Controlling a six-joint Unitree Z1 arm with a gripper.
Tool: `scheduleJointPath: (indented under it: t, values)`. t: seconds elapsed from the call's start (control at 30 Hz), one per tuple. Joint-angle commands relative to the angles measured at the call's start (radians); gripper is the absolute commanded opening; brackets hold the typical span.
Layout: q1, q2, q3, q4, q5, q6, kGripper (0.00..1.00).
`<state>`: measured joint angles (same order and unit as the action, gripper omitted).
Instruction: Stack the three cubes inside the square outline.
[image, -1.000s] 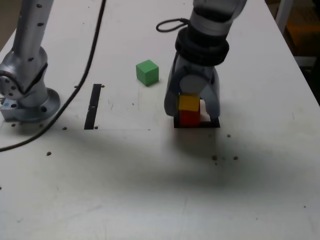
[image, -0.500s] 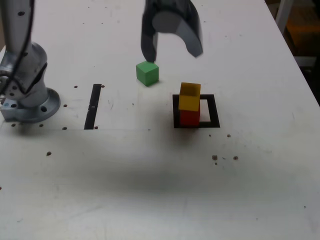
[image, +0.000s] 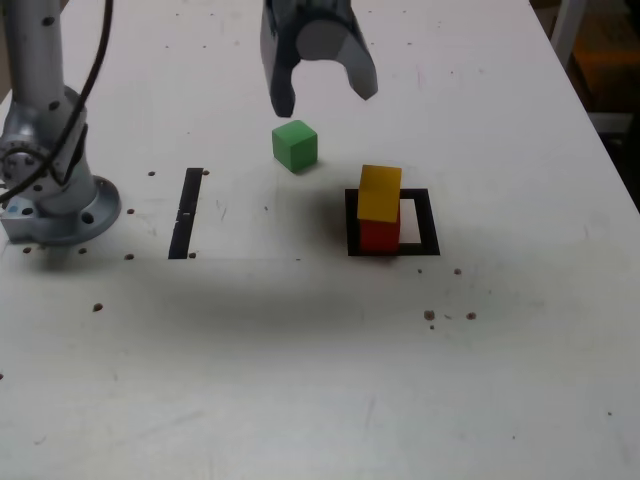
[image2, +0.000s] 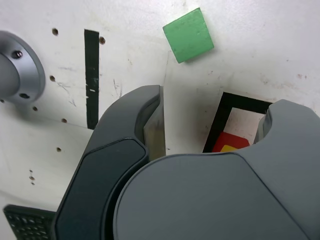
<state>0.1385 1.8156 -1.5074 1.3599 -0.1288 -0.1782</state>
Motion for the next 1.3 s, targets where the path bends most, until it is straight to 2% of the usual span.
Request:
scheduleJointPath:
  t: [0.0,0.23,0.67,1.1,1.27]
  values:
    - [0.012,0.007,0.011,-0.011,-0.007,-0.018,0.78]
    - [0.089,0.041,0.126,-0.094,-0.074,-0.081,0.78]
    - [0.194,0.113,0.151,-0.171,-0.074,-0.036,0.78]
    - [0.266,0.154,0.175,-0.194,-0.078,0.005,0.78]
    - [0.272,0.185,0.184,-0.209,-0.093,0.025,0.78]
